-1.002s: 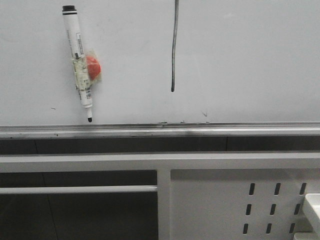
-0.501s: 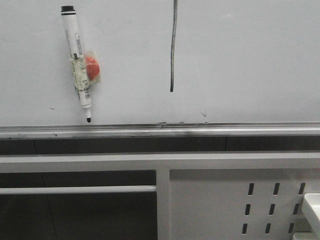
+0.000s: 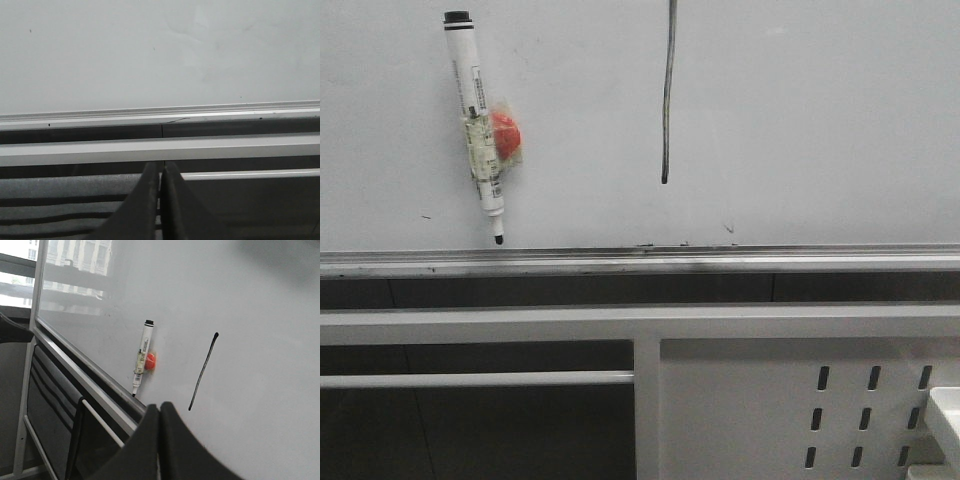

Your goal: Write number 1 on whiteboard

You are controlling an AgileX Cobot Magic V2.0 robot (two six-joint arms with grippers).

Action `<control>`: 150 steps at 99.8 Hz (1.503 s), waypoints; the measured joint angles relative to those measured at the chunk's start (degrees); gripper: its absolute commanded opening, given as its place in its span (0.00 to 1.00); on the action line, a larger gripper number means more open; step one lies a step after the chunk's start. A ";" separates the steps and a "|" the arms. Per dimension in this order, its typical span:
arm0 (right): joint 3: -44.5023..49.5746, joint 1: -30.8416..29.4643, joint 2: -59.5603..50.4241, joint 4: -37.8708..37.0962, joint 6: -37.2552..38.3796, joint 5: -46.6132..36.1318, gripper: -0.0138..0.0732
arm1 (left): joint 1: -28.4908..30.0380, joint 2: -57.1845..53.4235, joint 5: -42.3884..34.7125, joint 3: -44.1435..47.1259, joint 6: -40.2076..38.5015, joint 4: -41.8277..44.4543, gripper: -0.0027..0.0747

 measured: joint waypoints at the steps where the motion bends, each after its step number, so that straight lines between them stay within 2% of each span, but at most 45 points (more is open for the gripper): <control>1: 0.00 0.00 0.00 0.00 0.00 0.00 0.08 | 0.00 0.00 0.00 0.00 0.00 0.10 0.01; 32: 0.00 0.00 0.00 0.00 0.00 0.00 0.08 | 0.00 0.00 0.10 0.00 0.00 0.10 0.01; 46: 0.10 0.00 0.00 -3.40 -0.47 -0.23 0.08 | 0.00 0.00 0.10 0.00 0.00 0.10 0.01; 65: 3.94 -0.57 0.00 -5.49 -0.59 -5.12 0.08 | 0.00 0.00 0.10 0.00 0.00 0.10 0.01; 82: 6.00 -4.24 0.00 -5.35 4.40 -4.42 0.08 | 0.00 0.00 0.10 0.00 0.00 0.10 0.01; 96: 6.00 -12.37 0.00 -5.23 7.57 -1.44 0.08 | 0.00 0.00 0.10 0.00 0.00 0.20 0.01; 134: 6.00 -45.17 0.00 -5.14 13.28 3.88 0.08 | 0.00 0.00 0.10 0.00 0.00 0.20 0.01; 141: 6.00 -48.78 0.00 -4.41 14.37 5.55 0.08 | 0.00 0.00 0.10 0.00 0.00 0.20 0.01; 150: 6.00 -50.20 0.00 -1.72 14.91 9.48 0.08 | 0.00 0.00 0.10 0.00 0.00 0.20 0.01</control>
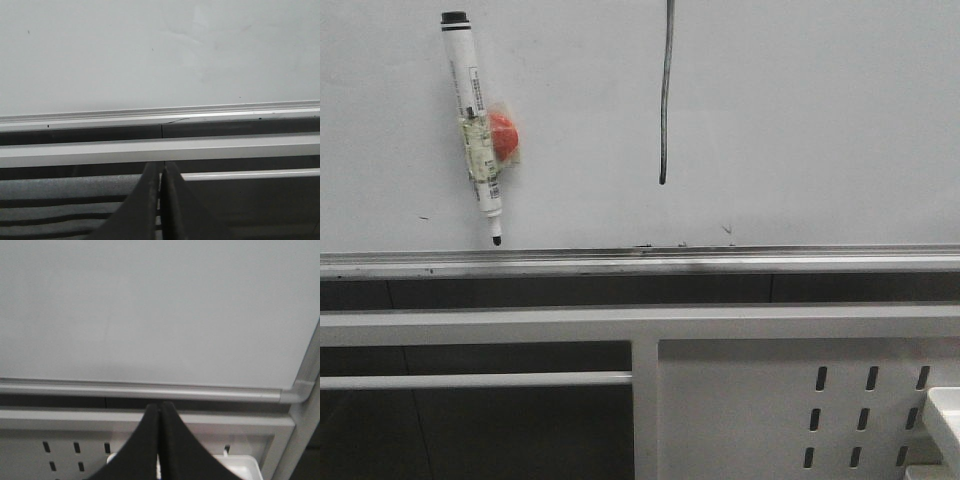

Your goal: Write number 1 on whiteboard

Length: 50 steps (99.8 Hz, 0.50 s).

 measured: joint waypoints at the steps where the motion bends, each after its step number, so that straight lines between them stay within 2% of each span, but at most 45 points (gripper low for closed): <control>1: 0.00 0.00 0.00 0.42 0.11 0.31 0.08 | 0.00 0.00 0.00 0.00 0.00 0.00 0.01; 13: 0.00 -0.09 0.00 2.24 0.25 5.89 0.08 | 0.00 0.00 0.00 0.00 0.00 0.00 0.01; 50: -0.10 -0.09 0.00 3.13 0.38 6.44 0.08 | 0.00 0.00 0.02 0.00 0.10 0.00 0.01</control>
